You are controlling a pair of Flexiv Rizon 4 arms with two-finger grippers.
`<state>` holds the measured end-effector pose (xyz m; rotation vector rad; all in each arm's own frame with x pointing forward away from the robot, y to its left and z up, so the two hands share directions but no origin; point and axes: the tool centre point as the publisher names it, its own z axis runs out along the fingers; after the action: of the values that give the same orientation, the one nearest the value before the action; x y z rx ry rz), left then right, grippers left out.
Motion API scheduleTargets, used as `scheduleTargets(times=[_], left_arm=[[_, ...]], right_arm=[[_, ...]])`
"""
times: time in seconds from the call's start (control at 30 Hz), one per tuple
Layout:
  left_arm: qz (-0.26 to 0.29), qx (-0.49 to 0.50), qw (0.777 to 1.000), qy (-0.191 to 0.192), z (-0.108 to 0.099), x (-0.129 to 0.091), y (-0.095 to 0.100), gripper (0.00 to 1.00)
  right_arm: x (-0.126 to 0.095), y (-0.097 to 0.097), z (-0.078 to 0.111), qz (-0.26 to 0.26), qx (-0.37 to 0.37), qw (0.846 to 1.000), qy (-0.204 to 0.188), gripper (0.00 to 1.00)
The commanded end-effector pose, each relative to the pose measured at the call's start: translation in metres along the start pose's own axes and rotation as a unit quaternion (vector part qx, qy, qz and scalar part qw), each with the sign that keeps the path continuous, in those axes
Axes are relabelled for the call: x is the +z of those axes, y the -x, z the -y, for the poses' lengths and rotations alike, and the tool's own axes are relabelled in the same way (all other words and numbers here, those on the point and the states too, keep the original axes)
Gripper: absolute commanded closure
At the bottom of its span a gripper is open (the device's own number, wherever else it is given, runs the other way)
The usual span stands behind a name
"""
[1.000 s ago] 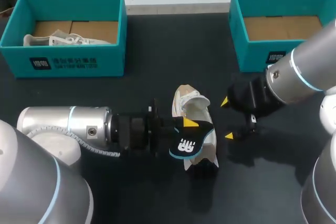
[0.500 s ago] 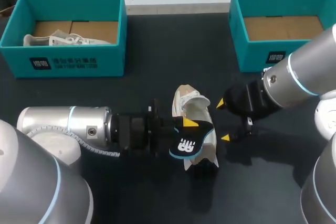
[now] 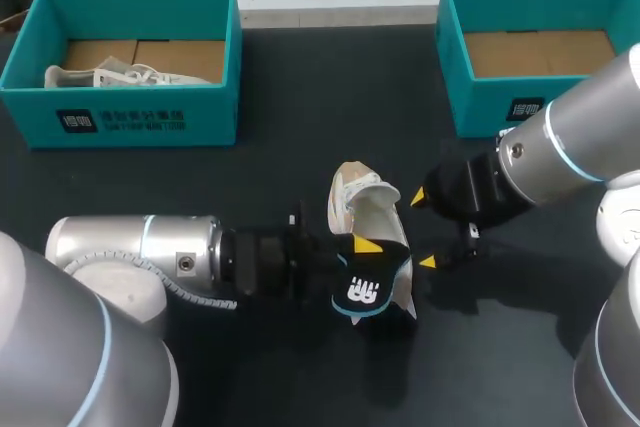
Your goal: Take the shoe out of the shoebox, open the shoe tongue, remove and reinsert the insole, then place the shoe into the shoebox
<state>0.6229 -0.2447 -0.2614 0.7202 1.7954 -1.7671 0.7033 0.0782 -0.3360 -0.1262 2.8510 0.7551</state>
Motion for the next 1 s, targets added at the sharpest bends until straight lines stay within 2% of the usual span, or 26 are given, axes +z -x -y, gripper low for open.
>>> scheduleTargets(times=[0.03,0.23,0.7,1.0], left_arm=[[-0.002,-0.002,1.000,0.000,-0.012,0.020,-0.003,1.00],[-0.002,-0.010,1.000,0.002,-0.026,0.027,-0.008,1.00],[-0.009,0.006,0.999,0.038,-0.057,0.030,-0.010,1.00],[-0.013,0.004,0.999,0.043,-0.079,0.027,-0.015,1.00]], right_arm=[[0.000,-0.001,0.000,0.000,0.000,1.000,0.001,0.00],[0.000,-0.001,0.000,0.000,0.000,1.000,0.001,0.00],[0.000,-0.001,0.000,0.000,0.000,1.000,0.001,0.00],[0.000,-0.001,0.000,0.000,0.000,1.000,0.001,0.00]])
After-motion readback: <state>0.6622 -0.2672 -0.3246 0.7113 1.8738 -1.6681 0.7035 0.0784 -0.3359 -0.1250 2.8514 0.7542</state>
